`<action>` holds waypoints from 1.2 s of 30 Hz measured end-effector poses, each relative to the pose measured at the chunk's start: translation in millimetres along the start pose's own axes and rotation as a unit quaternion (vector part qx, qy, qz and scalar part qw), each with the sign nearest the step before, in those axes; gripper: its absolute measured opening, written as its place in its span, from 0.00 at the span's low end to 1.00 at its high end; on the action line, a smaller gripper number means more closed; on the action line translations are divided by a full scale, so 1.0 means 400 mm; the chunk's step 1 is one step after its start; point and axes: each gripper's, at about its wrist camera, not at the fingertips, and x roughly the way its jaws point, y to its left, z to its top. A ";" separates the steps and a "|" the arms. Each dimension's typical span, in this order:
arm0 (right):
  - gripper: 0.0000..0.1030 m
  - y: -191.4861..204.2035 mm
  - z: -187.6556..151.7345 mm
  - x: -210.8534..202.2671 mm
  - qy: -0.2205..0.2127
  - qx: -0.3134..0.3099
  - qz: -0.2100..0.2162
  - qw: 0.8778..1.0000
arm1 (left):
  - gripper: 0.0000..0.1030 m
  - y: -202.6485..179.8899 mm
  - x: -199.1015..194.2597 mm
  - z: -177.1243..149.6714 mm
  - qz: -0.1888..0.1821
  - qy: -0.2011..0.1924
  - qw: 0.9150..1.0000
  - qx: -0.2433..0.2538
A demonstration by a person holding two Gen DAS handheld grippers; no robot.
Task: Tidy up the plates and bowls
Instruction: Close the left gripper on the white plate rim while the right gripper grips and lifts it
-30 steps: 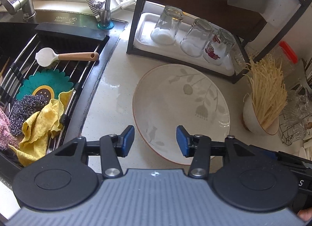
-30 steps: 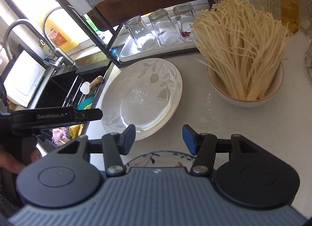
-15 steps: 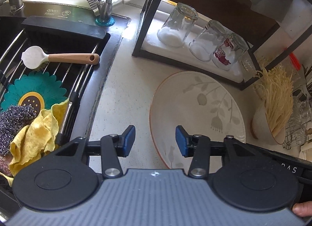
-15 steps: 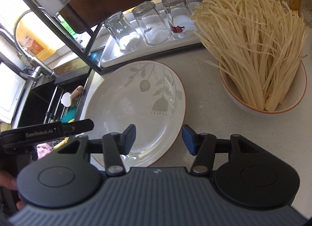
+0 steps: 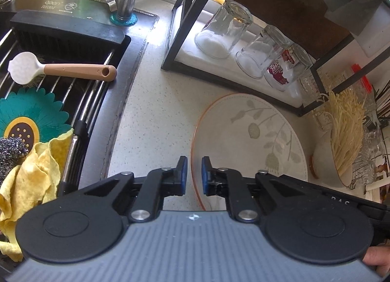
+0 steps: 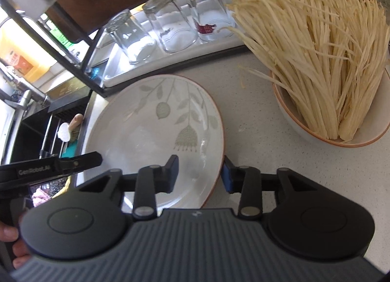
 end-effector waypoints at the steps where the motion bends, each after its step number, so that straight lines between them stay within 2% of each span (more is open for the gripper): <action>1: 0.31 -0.004 0.001 0.003 0.000 0.003 0.000 1.000 | 0.14 0.004 0.004 0.002 -0.010 0.005 1.000 -0.006; 5: 0.29 -0.024 0.007 0.009 -0.008 0.027 0.011 1.000 | 0.14 0.004 0.012 0.009 -0.019 0.008 1.000 -0.006; 12: 0.20 -0.033 0.021 0.017 -0.013 0.029 0.014 0.999 | 0.14 0.006 0.028 0.011 -0.019 0.013 1.000 -0.011; 27: 0.20 -0.042 0.022 0.011 -0.008 0.007 0.027 1.000 | 0.14 0.005 0.000 0.005 -0.029 0.008 0.999 -0.030; 36: 0.20 -0.044 0.018 -0.023 -0.014 -0.007 0.025 1.000 | 0.14 -0.026 -0.031 -0.009 -0.031 0.006 0.999 -0.020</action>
